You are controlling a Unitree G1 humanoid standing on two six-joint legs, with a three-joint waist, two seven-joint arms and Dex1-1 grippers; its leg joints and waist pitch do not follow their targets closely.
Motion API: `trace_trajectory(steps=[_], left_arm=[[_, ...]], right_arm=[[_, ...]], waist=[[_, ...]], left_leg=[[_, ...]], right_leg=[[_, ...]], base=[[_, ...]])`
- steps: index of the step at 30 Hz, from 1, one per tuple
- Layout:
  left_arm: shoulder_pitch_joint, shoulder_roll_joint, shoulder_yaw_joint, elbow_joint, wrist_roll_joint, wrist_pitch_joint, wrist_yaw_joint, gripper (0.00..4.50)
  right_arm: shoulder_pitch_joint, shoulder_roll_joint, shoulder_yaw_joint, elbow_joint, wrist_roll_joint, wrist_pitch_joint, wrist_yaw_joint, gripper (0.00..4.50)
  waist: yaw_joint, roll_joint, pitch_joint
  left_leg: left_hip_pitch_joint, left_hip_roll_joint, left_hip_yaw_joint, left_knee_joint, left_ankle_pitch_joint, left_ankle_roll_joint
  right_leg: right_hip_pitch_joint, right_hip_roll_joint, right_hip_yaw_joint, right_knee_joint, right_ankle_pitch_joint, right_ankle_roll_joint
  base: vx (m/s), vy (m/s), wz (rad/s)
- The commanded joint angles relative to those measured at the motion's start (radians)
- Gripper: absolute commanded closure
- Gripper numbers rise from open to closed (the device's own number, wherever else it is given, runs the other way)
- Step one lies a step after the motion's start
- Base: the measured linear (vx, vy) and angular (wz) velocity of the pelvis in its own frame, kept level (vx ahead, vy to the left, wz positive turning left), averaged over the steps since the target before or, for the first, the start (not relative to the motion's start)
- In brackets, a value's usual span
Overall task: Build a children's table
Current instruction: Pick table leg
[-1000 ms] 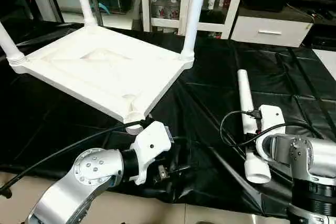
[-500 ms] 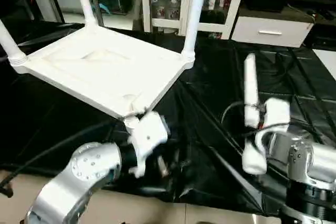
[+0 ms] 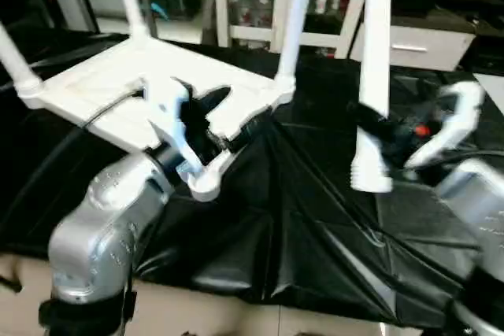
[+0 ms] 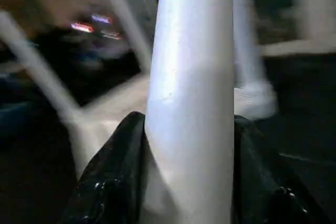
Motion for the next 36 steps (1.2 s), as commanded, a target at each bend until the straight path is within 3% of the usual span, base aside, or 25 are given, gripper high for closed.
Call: trace_trajectory(steps=[1, 3, 5, 6, 8, 11, 13, 14, 18, 19, 20, 22, 25, 26, 27, 29, 30, 34, 36], left_arm=[[-0.046, -0.015, 0.036, 0.01, -0.059, 0.024, 0.028, 0.0], [-0.096, -0.04, 0.067, 0.028, -0.114, 0.038, 0.047, 0.0], [-0.121, -0.057, 0.078, 0.037, -0.14, 0.045, 0.056, 0.0], [-0.161, -0.087, 0.091, 0.055, -0.183, 0.057, 0.072, 0.0], [-0.188, -0.107, 0.094, 0.069, -0.206, 0.063, 0.082, 0.0], [-0.226, -0.129, 0.102, 0.092, -0.233, 0.08, 0.103, 0.0], [-0.252, -0.139, 0.107, 0.123, -0.228, 0.09, 0.133, 0.0], [-0.252, -0.139, 0.107, 0.123, -0.228, 0.09, 0.133, 0.0], [-0.295, -0.161, 0.109, 0.243, -0.164, 0.082, 0.222, 0.0], [-0.295, -0.161, 0.109, 0.243, -0.164, 0.082, 0.222, 0.0], [-0.314, -0.172, 0.114, 0.281, -0.158, 0.069, 0.248, 0.0], [-0.33, -0.186, 0.125, 0.313, -0.156, 0.059, 0.273, 0.0], [-0.344, -0.194, 0.134, 0.346, -0.143, 0.047, 0.306, 0.0], [-0.348, -0.193, 0.135, 0.36, -0.131, 0.038, 0.317, 0.0], [-0.357, -0.201, 0.142, 0.372, -0.131, 0.026, 0.325, 0.0], [-0.363, -0.211, 0.147, 0.373, -0.139, 0.025, 0.332, 0.0], [-0.363, -0.211, 0.147, 0.373, -0.139, 0.025, 0.332, 0.0], [-0.367, -0.231, 0.161, 0.384, -0.152, 0.05, 0.39, 0.0], [-0.366, -0.241, 0.167, 0.385, -0.168, 0.053, 0.395, 0.29]], right_arm=[[-0.036, -0.006, -0.047, -0.009, 0.116, 0.038, 0.04, 2.65], [-0.046, -0.008, -0.045, 0.005, 0.181, 0.063, 0.071, 2.65], [-0.041, -0.017, -0.024, 0.009, 0.196, 0.066, 0.093, 2.65], [-0.037, -0.024, 0.016, 0.01, 0.212, 0.076, 0.117, 2.65], [-0.04, -0.024, 0.05, 0.006, 0.219, 0.085, 0.13, 2.65], [-0.041, -0.036, 0.119, -0.004, 0.199, 0.08, 0.137, 2.65], [-0.021, -0.084, 0.266, -0.021, 0.075, -0.021, 0.135, 2.65], [-0.021, -0.084, 0.266, -0.021, 0.075, -0.021, 0.135, 2.65], [-0.003, -0.125, 0.554, 0.021, -0.232, -0.324, 0.08, 2.66], [-0.003, -0.125, 0.554, 0.021, -0.232, -0.324, 0.08, 2.66], [-0.002, -0.121, 0.613, 0.031, -0.295, -0.402, 0.061, 2.66], [-0.002, -0.122, 0.662, 0.033, -0.347, -0.462, 0.039, 2.66], [-0.002, -0.13, 0.71, 0.042, -0.395, -0.517, 0.017, 2.66], [-0.004, -0.133, 0.729, 0.048, -0.426, -0.538, -0.005, 2.66], [-0.006, -0.154, 0.783, 0.065, -0.507, -0.6, -0.032, 2.66], [-0.01, -0.178, 0.838, 0.094, -0.618, -0.685, -0.076, 2.66], [-0.01, -0.178, 0.838, 0.094, -0.618, -0.685, -0.076, 2.66], [-0.016, -0.171, 0.871, 0.137, -0.746, -0.777, -0.187, 2.66], [-0.018, -0.179, 0.895, 0.144, -0.788, -0.805, -0.208, 2.66]], waist=[[0.006, -0.009, -0.059], [0.012, -0.034, -0.058], [0.019, -0.026, -0.058], [0.018, -0.036, -0.06], [0.02, -0.035, -0.06], [0.021, -0.042, -0.063], [0.023, -0.045, -0.063], [0.025, -0.045, -0.063], [0.03, -0.051, -0.062], [0.029, -0.05, -0.06], [0.031, -0.057, -0.061], [0.037, -0.05, -0.061], [0.037, -0.052, -0.062], [0.038, -0.048, -0.063], [0.038, -0.045, -0.064], [0.037, -0.05, -0.065], [0.036, -0.049, -0.064], [0.034, -0.046, -0.063], [0.033, -0.048, -0.061]], left_leg=[[-0.01, 0.038, -0.006, -0.069, -0.072, 0.042], [-0.011, 0.042, -0.004, -0.07, -0.063, 0.048], [-0.01, 0.044, -0.006, -0.071, -0.053, 0.038], [-0.009, 0.047, -0.004, -0.071, -0.052, 0.033], [-0.012, 0.049, -0.006, -0.073, -0.045, 0.024], [-0.014, 0.051, -0.008, -0.072, -0.018, 0.016], [-0.017, 0.052, -0.008, -0.07, -0.004, 0.009], [-0.015, 0.052, -0.007, -0.071, 0.0, 0.001], [-0.018, 0.053, -0.008, -0.073, -0.022, -0.02], [-0.017, 0.052, -0.007, -0.072, -0.031, -0.024], [-0.014, 0.054, -0.007, -0.074, -0.043, -0.021], [-0.014, 0.057, -0.009, -0.075, -0.035, -0.028], [-0.012, 0.059, -0.011, -0.076, -0.019, -0.023], [-0.011, 0.059, -0.012, -0.075, -0.007, -0.018], [-0.011, 0.058, -0.011, -0.074, 0.007, -0.016], [-0.013, 0.057, -0.011, -0.074, 0.012, -0.025], [-0.012, 0.058, -0.01, -0.073, 0.005, -0.025], [-0.011, 0.058, -0.009, -0.074, -0.024, -0.02], [-0.01, 0.057, -0.008, -0.074, -0.038, -0.025]], right_leg=[[0.056, -0.067, 0.051, -0.085, -0.269, -0.16], [0.054, -0.07, 0.048, -0.089, -0.301, -0.147], [0.053, -0.073, 0.046, -0.087, -0.311, -0.14], [0.052, -0.073, 0.045, -0.091, -0.304, -0.137], [0.054, -0.076, 0.044, -0.09, -0.285, -0.136], [0.058, -0.078, 0.043, -0.083, -0.234, -0.139], [0.061, -0.079, 0.043, -0.083, -0.222, -0.131], [0.061, -0.079, 0.045, -0.083, -0.218, -0.123], [0.059, -0.084, 0.045, -0.087, -0.265, -0.086], [0.057, -0.084, 0.045, -0.089, -0.276, -0.083], [0.058, -0.084, 0.046, -0.089, -0.282, -0.083], [0.056, -0.084, 0.045, -0.085, -0.253, -0.087], [0.059, -0.083, 0.045, -0.074, -0.156, -0.112], [0.06, -0.083, 0.046, -0.069, -0.117, -0.128], [0.06, -0.081, 0.045, -0.068, -0.083, -0.138], [0.066, -0.082, 0.045, -0.065, -0.06, -0.149], [0.065, -0.083, 0.046, -0.065, -0.056, -0.155], [0.065, -0.083, 0.047, -0.065, -0.064, -0.164], [0.065, -0.08, 0.047, -0.067, -0.082, -0.158]], base=[[0.0, 0.0, 0.0], [0.0, 0.0, 0.0], [0.0, 0.0, 0.0], [0.0, 0.0, 0.0], [0.0, 0.0, 0.0], [0.0, 0.0, 0.0], [0.0, 0.0, 0.0], [0.0, 0.0, 0.0], [0.0, 0.0, 0.0], [0.0, 0.0, 0.0], [0.0, 0.0, 0.0], [0.0, 0.0, 0.0], [0.0, 0.0, 0.0], [0.0, 0.0, 0.0], [0.0, 0.0, 0.0], [0.0, 0.0, 0.0], [0.0, 0.0, 0.0], [0.0, 0.0, 0.0], [0.0, 0.0, 0.0]])
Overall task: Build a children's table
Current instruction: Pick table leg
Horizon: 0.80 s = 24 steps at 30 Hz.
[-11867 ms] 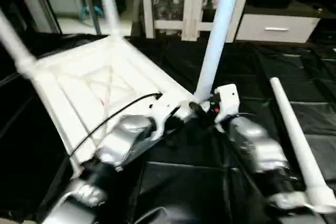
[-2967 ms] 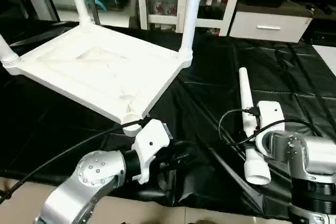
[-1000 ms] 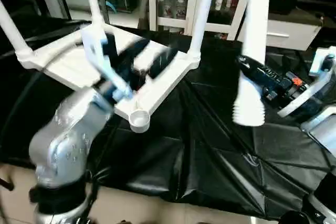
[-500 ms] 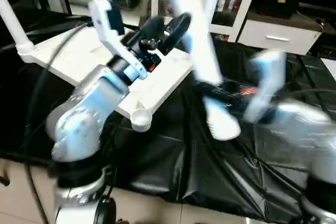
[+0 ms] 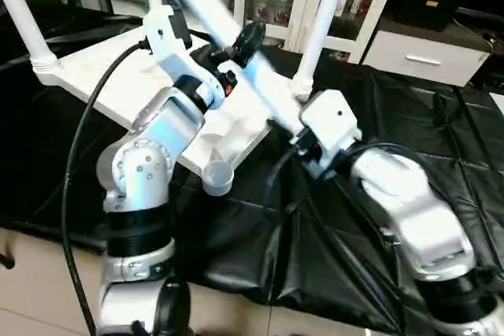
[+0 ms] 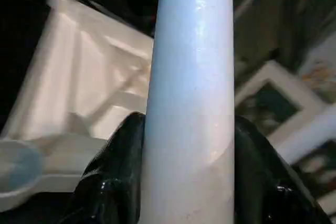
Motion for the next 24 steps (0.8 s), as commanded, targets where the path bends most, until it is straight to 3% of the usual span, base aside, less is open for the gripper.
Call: trace_trajectory(steps=[1, 4, 5, 8, 11, 24], left_arm=[[-0.01, -0.022, 0.005, 0.009, -0.043, 0.022, 0.016, 0.37], [-0.009, -0.045, 0.02, 0.002, -0.085, 0.036, 0.019, 0.49], [-0.009, -0.045, 0.02, 0.002, -0.085, 0.036, 0.019, 0.76], [-0.009, -0.057, 0.03, -0.004, -0.111, 0.038, 0.02, 0.89], [-0.012, -0.064, 0.041, -0.01, -0.131, 0.042, 0.03, 1.3], [-0.008, -0.069, 0.056, -0.014, -0.172, 0.04, 0.069, 2.27]], right_arm=[[-0.01, -0.019, 0.031, 0.004, -0.079, -0.057, -0.045, 2.66], [-0.014, -0.04, 0.078, 0.024, -0.161, -0.12, -0.074, 2.66], [-0.014, -0.04, 0.078, 0.024, -0.161, -0.12, -0.074, 2.66], [-0.017, -0.048, 0.097, 0.039, -0.219, -0.157, -0.098, 2.66], [-0.021, -0.042, 0.099, 0.064, -0.26, -0.19, -0.128, 2.66], [-0.026, -0.021, 0.083, 0.116, -0.308, -0.25, -0.152, 2.66]], waist=[[-0.005, 0.007, -0.067], [-0.005, 0.007, -0.067], [-0.004, 0.006, -0.067], [-0.007, 0.005, -0.066], [-0.008, 0.006, -0.066], [-0.008, 0.005, -0.069]], left_leg=[[-0.002, 0.047, -0.009, -0.075, -0.047, -0.019], [-0.002, 0.047, -0.009, -0.075, -0.063, -0.023], [-0.002, 0.046, -0.008, -0.075, -0.07, -0.024], [-0.004, 0.044, -0.008, -0.075, -0.078, -0.015], [-0.002, 0.045, -0.009, -0.075, -0.082, -0.013], [-0.001, 0.044, -0.007, -0.072, -0.062, 0.007]], right_leg=[[0.066, -0.078, 0.06, -0.056, -0.09, -0.154], [0.065, -0.078, 0.06, -0.057, -0.102, -0.145], [0.065, -0.077, 0.06, -0.057, -0.111, -0.141], [0.065, -0.075, 0.059, -0.059, -0.119, -0.131], [0.063, -0.075, 0.059, -0.059, -0.117, -0.129], [0.065, -0.072, 0.059, -0.051, -0.065, -0.144]], base=[[0.0, 0.0, 0.0], [0.0, 0.0, 0.0], [0.0, 0.0, 0.0], [0.0, 0.0, 0.0], [0.0, 0.0, 0.0], [0.0, 0.0, 0.0]])
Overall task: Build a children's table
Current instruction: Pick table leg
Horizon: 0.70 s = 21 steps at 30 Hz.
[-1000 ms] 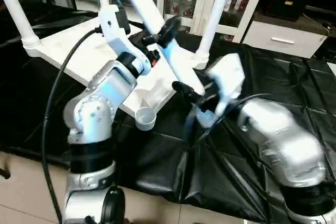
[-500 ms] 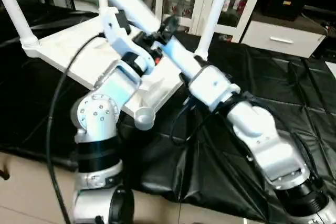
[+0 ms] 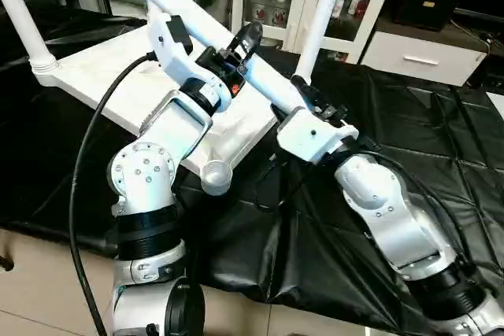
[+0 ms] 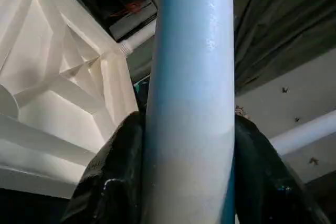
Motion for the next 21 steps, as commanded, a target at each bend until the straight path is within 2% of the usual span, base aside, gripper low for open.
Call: trace_trajectory(steps=[1, 8, 21], left_arm=[[-0.007, -0.01, -0.006, -0.016, -0.02, 0.008, 0.018, 2.37], [-0.006, -0.011, -0.003, -0.016, -0.033, -0.001, 0.031, 2.7], [-0.005, -0.01, -0.009, -0.019, -0.058, -0.006, 0.039, 2.73]], right_arm=[[-0.011, 0.001, -0.016, 0.003, -0.013, -0.019, -0.011, 2.66], [-0.007, 0.008, -0.031, 0.017, -0.022, -0.036, -0.004, 2.66], [-0.005, 0.014, -0.041, 0.019, -0.026, -0.043, -0.006, 2.66]], waist=[[-0.005, 0.005, -0.07], [-0.005, 0.005, -0.07], [-0.006, 0.005, -0.071]], left_leg=[[-0.001, 0.044, -0.008, -0.071, -0.062, 0.006], [-0.001, 0.043, -0.007, -0.071, -0.065, 0.006], [-0.001, 0.043, -0.007, -0.07, -0.058, 0.007]], right_leg=[[0.065, -0.073, 0.058, -0.052, -0.069, -0.144], [0.065, -0.072, 0.058, -0.052, -0.076, -0.141], [0.065, -0.071, 0.058, -0.05, -0.067, -0.144]], base=[[0.0, 0.0, 0.0], [0.0, 0.0, 0.0], [0.0, 0.0, 0.0]])
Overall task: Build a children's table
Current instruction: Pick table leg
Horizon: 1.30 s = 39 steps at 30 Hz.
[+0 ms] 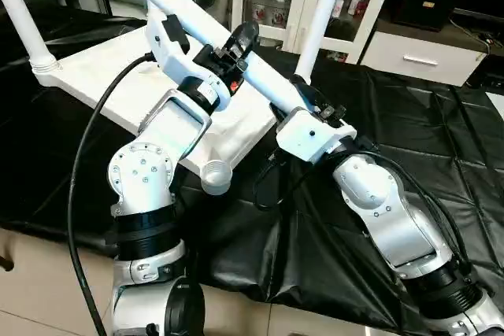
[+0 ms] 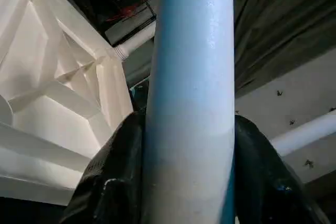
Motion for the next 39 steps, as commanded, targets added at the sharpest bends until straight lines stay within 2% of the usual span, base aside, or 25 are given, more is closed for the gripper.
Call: trace_trajectory(steps=[1, 7, 8, 10, 11, 16, 17, 19, 20, 21, 23, 24, 25, 26, 27, 29, 30, 31, 32, 33, 34, 35, 37, 38, 39], left_arm=[[-0.005, -0.009, -0.013, -0.016, -0.012, 0.004, 0.016, 2.73], [-0.005, -0.007, -0.015, -0.017, -0.022, 0.001, 0.02, 2.73], [-0.005, -0.007, -0.015, -0.018, -0.023, 0.001, 0.021, 2.73], [-0.004, -0.006, -0.016, -0.016, -0.02, -0.001, 0.019, 2.73], [-0.003, -0.002, -0.019, -0.016, -0.012, -0.004, 0.017, 2.73], [-0.006, 0.02, -0.02, -0.002, 0.02, -0.033, 0.006, 2.75], [-0.007, 0.025, -0.018, 0.001, 0.024, -0.039, 0.005, 2.75], [-0.01, 0.04, -0.018, 0.01, 0.031, -0.041, -0.002, 2.75], [-0.011, 0.058, -0.018, 0.017, 0.04, -0.039, -0.008, 2.75], [-0.011, 0.06, -0.019, 0.017, 0.041, -0.038, -0.009, 2.75], [-0.007, 0.101, -0.035, 0.021, 0.062, -0.027, -0.039, 2.75], [-0.005, 0.113, -0.037, 0.021, 0.063, -0.021, -0.049, 2.75], [-0.005, 0.113, -0.037, 0.021, 0.063, -0.021, -0.049, 2.75], [-0.003, 0.135, -0.033, 0.02, 0.051, -0.003, -0.065, 2.75], [-0.002, 0.154, -0.031, 0.016, 0.033, 0.019, -0.081, 2.75], [-0.002, 0.167, -0.032, 0.012, 0.023, 0.033, -0.093, 2.75], [0.001, 0.177, -0.035, 0.001, 0.004, 0.051, -0.107, 2.75], [0.001, 0.181, -0.037, -0.005, -0.007, 0.06, -0.113, 2.75], [0.002, 0.183, -0.039, -0.009, -0.012, 0.064, -0.116, 2.75], [0.003, 0.182, -0.037, -0.012, -0.02, 0.07, -0.115, 2.75], [0.004, 0.182, -0.035, -0.015, -0.026, 0.076, -0.114, 2.75], [0.006, 0.185, -0.036, -0.018, -0.027, 0.079, -0.116, 2.75], [0.008, 0.191, -0.036, -0.025, -0.033, 0.089, -0.122, 2.75], [0.008, 0.193, -0.035, -0.033, -0.04, 0.097, -0.123, 2.75], [0.007, 0.194, -0.034, -0.035, -0.043, 0.1, -0.123, 2.75]], right_arm=[[-0.005, -0.003, -0.028, 0.004, -0.009, -0.015, -0.001, 2.66], [-0.006, -0.001, -0.031, 0.004, -0.016, -0.018, 0.0, 2.66], [-0.006, 0.003, -0.037, 0.002, -0.021, -0.016, -0.007, 2.31], [-0.003, 0.015, -0.05, 0.001, 0.028, -0.038, 0.014, 1.96], [0.003, 0.03, -0.062, -0.006, 0.077, -0.05, 0.034, 1.96], [0.021, 0.027, -0.054, -0.03, 0.183, -0.089, 0.133, 1.51], [0.027, 0.021, -0.052, -0.04, 0.202, -0.099, 0.154, 1.49], [0.052, 0.028, -0.077, -0.082, 0.292, -0.069, 0.214, 1.21], [0.069, 0.028, -0.112, -0.122, 0.369, -0.027, 0.263, 1.12], [0.069, 0.029, -0.115, -0.124, 0.374, -0.023, 0.265, 1.1], [0.064, 0.043, -0.214, -0.161, 0.509, 0.079, 0.292, 1.09], [0.056, 0.05, -0.261, -0.168, 0.568, 0.131, 0.298, 1.09], [0.056, 0.05, -0.261, -0.168, 0.568, 0.131, 0.298, 1.09], [0.024, 0.046, -0.338, -0.145, 0.636, 0.223, 0.295, 1.09], [-0.012, 0.033, -0.399, -0.103, 0.671, 0.296, 0.284, 1.09], [-0.036, 0.021, -0.434, -0.069, 0.702, 0.349, 0.284, 1.09], [-0.063, 0.004, -0.491, -0.022, 0.792, 0.473, 0.3, 1.09], [-0.077, -0.006, -0.524, 0.0, 0.846, 0.548, 0.31, 1.09], [-0.087, -0.028, -0.552, 0.018, 0.922, 0.634, 0.341, 1.09], [-0.092, -0.054, -0.575, 0.034, 0.979, 0.683, 0.374, 1.09], [-0.094, -0.071, -0.587, 0.041, 1.01, 0.704, 0.396, 1.09], [-0.099, -0.083, -0.606, 0.048, 1.044, 0.739, 0.408, 1.09], [-0.114, -0.097, -0.642, 0.059, 1.079, 0.8, 0.428, 1.09], [-0.125, -0.107, -0.663, 0.069, 1.1, 0.831, 0.445, 1.09], [-0.13, -0.107, -0.67, 0.071, 1.103, 0.843, 0.448, 1.09]], waist=[[-0.006, 0.005, -0.071], [-0.006, 0.006, -0.071], [-0.006, 0.006, -0.071], [-0.006, 0.006, -0.071], [-0.006, 0.005, -0.071], [-0.007, 0.011, -0.071], [-0.006, 0.009, -0.071], [-0.004, 0.008, -0.071], [-0.003, 0.008, -0.07], [-0.002, 0.009, -0.072], [-0.003, 0.013, -0.071], [-0.003, 0.012, -0.07], [-0.002, 0.013, -0.07], [-0.002, 0.02, -0.068], [-0.004, 0.025, -0.07], [-0.002, 0.022, -0.07], [-0.001, 0.024, -0.069], [-0.002, 0.028, -0.069], [-0.001, 0.025, -0.071], [0.005, 0.024, -0.072], [0.005, 0.02, -0.074], [0.008, 0.02, -0.075], [0.009, 0.017, -0.075], [0.008, 0.007, -0.075], [0.009, 0.011, -0.074]], left_leg=[[-0.001, 0.043, -0.007, -0.07, -0.056, 0.007], [-0.001, 0.043, -0.007, -0.07, -0.06, 0.006], [0.0, 0.043, -0.007, -0.07, -0.059, 0.007], [-0.001, 0.043, -0.006, -0.069, -0.06, 0.008], [-0.001, 0.043, -0.006, -0.069, -0.064, 0.013], [0.0, 0.046, -0.008, -0.07, -0.069, 0.027], [0.001, 0.046, -0.007, -0.069, -0.078, 0.03], [0.0, 0.046, -0.008, -0.07, -0.078, 0.037], [0.0, 0.047, -0.008, -0.07, -0.078, 0.045], [-0.001, 0.049, -0.011, -0.07, -0.066, 0.049], [0.002, 0.049, -0.011, -0.071, -0.072, 0.051], [0.005, 0.049, -0.01, -0.073, -0.085, 0.05], [0.004, 0.051, -0.012, -0.074, -0.089, 0.044], [0.005, 0.048, -0.011, -0.075, -0.103, 0.031], [0.006, 0.046, -0.013, -0.074, -0.104, 0.017], [0.008, 0.044, -0.008, -0.072, -0.112, -0.003], [0.006, 0.041, -0.007, -0.072, -0.109, -0.008], [0.005, 0.04, -0.01, -0.072, -0.11, -0.007], [0.007, 0.039, -0.01, -0.07, -0.117, -0.002], [0.005, 0.042, -0.009, -0.069, -0.103, -0.002], [0.002, 0.04, -0.008, -0.067, -0.093, 0.003], [0.001, 0.041, -0.01, -0.067, -0.08, 0.006], [-0.006, 0.042, -0.008, -0.065, -0.043, 0.016], [-0.008, 0.04, -0.007, -0.065, -0.032, 0.02], [-0.007, 0.042, -0.007, -0.064, -0.032, 0.018]], right_leg=[[0.065, -0.071, 0.057, -0.051, -0.065, -0.144], [0.065, -0.07, 0.057, -0.051, -0.066, -0.143], [0.065, -0.07, 0.057, -0.051, -0.065, -0.143], [0.065, -0.071, 0.058, -0.051, -0.065, -0.144], [0.065, -0.072, 0.058, -0.05, -0.064, -0.145], [0.064, -0.071, 0.057, -0.05, -0.058, -0.15], [0.064, -0.071, 0.057, -0.052, -0.066, -0.149], [0.065, -0.072, 0.057, -0.051, -0.067, -0.148], [0.066, -0.071, 0.057, -0.052, -0.065, -0.15], [0.066, -0.073, 0.057, -0.049, -0.05, -0.156], [0.064, -0.072, 0.056, -0.05, -0.065, -0.161], [0.062, -0.071, 0.057, -0.052, -0.08, -0.162], [0.062, -0.073, 0.057, -0.051, -0.09, -0.162], [0.061, -0.072, 0.055, -0.055, -0.116, -0.163], [0.062, -0.071, 0.055, -0.052, -0.12, -0.164], [0.058, -0.071, 0.054, -0.057, -0.134, -0.166], [0.06, -0.07, 0.055, -0.058, -0.133, -0.169], [0.063, -0.068, 0.054, -0.054, -0.133, -0.171], [0.064, -0.067, 0.053, -0.057, -0.133, -0.173], [0.065, -0.071, 0.053, -0.058, -0.115, -0.178], [0.069, -0.07, 0.052, -0.056, -0.102, -0.184], [0.072, -0.072, 0.052, -0.054, -0.087, -0.188], [0.072, -0.075, 0.051, -0.056, -0.084, -0.196], [0.075, -0.075, 0.051, -0.056, -0.104, -0.195], [0.072, -0.078, 0.05, -0.06, -0.136, -0.189]], base=[[0.0, 0.0, 0.0], [0.0, 0.0, 0.0], [0.0, 0.0, 0.0], [0.0, 0.0, 0.0], [0.0, 0.0, 0.0], [0.0, 0.0, 0.0], [0.0, 0.0, 0.0], [0.0, 0.0, 0.0], [0.0, 0.0, 0.0], [0.0, 0.0, 0.0], [0.0, 0.0, 0.0], [0.0, 0.0, 0.0], [0.0, 0.0, 0.0], [0.0, 0.0, 0.0], [0.0, 0.0, 0.0], [0.0, 0.0, 0.0], [0.0, 0.0, 0.0], [0.0, 0.0, 0.0], [0.0, 0.0, 0.0], [0.0, 0.0, 0.0], [0.0, 0.0, 0.0], [0.0, 0.0, 0.0], [0.0, 0.0, 0.0], [0.0, 0.0, 0.0], [0.0, 0.0, 0.0]])
